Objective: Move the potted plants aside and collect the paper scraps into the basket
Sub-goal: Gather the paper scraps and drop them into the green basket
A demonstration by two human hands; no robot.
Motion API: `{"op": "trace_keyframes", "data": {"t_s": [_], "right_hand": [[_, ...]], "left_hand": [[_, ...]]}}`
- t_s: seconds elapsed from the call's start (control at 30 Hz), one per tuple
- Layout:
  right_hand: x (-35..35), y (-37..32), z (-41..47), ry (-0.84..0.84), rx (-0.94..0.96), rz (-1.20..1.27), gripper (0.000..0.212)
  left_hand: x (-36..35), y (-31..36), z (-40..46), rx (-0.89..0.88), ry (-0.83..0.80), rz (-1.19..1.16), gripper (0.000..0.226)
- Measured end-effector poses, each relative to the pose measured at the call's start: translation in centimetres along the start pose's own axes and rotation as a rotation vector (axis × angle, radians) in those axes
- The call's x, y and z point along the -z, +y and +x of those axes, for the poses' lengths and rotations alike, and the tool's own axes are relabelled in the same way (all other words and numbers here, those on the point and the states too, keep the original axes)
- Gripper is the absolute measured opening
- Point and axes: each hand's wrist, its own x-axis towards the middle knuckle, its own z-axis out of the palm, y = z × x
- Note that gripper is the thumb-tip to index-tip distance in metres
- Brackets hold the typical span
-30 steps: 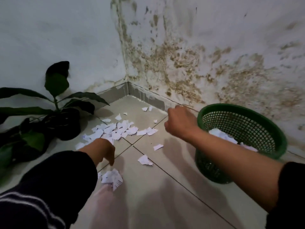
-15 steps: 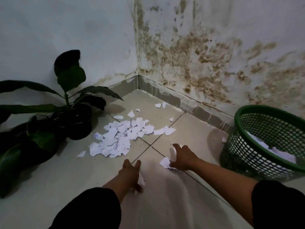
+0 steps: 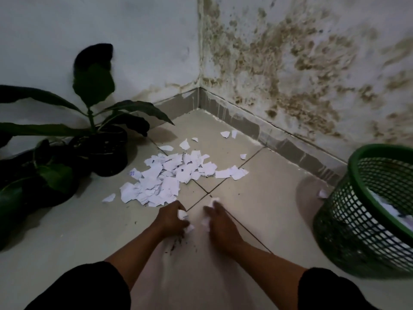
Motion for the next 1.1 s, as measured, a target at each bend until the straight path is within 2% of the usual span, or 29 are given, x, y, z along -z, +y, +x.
{"op": "trace_keyframes", "data": {"t_s": [0.03, 0.1, 0.17, 0.27, 0.33, 0.47, 0.57, 0.63, 0.67, 0.7, 0.77, 0.8, 0.87, 0.97, 1.1], "right_hand": [[0.5, -0.1, 0.3, -0.019, 0.038, 0.026, 0.059], [2.3, 1.0, 1.2, 0.111, -0.010, 0.062, 0.062], [5.2, 3.5, 1.9, 0.287, -0.199, 0.036, 0.064], [10.1, 9.4, 2.0, 0.408, -0.600, -0.011, 0.062], [12.9, 12.5, 1.5, 0.478, -0.757, -0.022, 0.068], [14.4, 15.2, 2.6, 0.521, -0.895, 0.024, 0.070], [15.2, 16.3, 3.4, 0.407, -0.961, 0.034, 0.060], [14.8, 15.9, 3.0, 0.272, -0.900, -0.106, 0.051], [13.9, 15.3, 2.9, 0.246, -0.791, -0.191, 0.049], [12.7, 14.6, 2.7, 0.264, -0.638, -0.216, 0.052], [9.4, 12.0, 2.5, 0.291, -0.327, -0.138, 0.073], [8.0, 10.4, 2.5, 0.253, -0.164, -0.116, 0.082], [5.5, 8.0, 2.7, 0.132, 0.055, -0.138, 0.082], [2.8, 5.4, 2.8, 0.071, 0.231, -0.184, 0.080], [-0.9, 2.3, 4.3, 0.062, 0.308, -0.227, 0.076]], "left_hand": [[-0.5, 0.8, 0.3, 0.019, 0.005, -0.086, 0.036], [-1.5, 2.5, 1.0, 0.012, 0.005, -0.149, 0.055], [-2.7, 4.4, 1.8, -0.054, -0.006, -0.155, 0.073], [-4.8, 7.2, 2.8, -0.226, 0.041, 0.002, 0.087], [-6.3, 8.5, 3.3, -0.326, 0.104, 0.164, 0.086], [-8.9, 9.9, 4.4, -0.410, 0.123, 0.330, 0.076], [-10.0, 10.0, 5.3, -0.431, 0.155, 0.387, 0.070], [-9.9, 9.8, 5.6, -0.437, 0.191, 0.400, 0.072], [-9.7, 9.6, 5.7, -0.430, 0.211, 0.406, 0.075], [-9.5, 9.3, 5.7, -0.425, 0.233, 0.414, 0.076], [-8.7, 8.7, 6.0, -0.404, 0.281, 0.405, 0.068], [-8.3, 8.4, 6.0, -0.388, 0.300, 0.397, 0.063], [-7.1, 7.6, 5.8, -0.357, 0.349, 0.380, 0.063], [-4.6, 5.3, 4.9, -0.296, 0.405, 0.364, 0.064], [-0.4, 0.2, 3.5, -0.176, 0.474, 0.423, 0.065]]}}
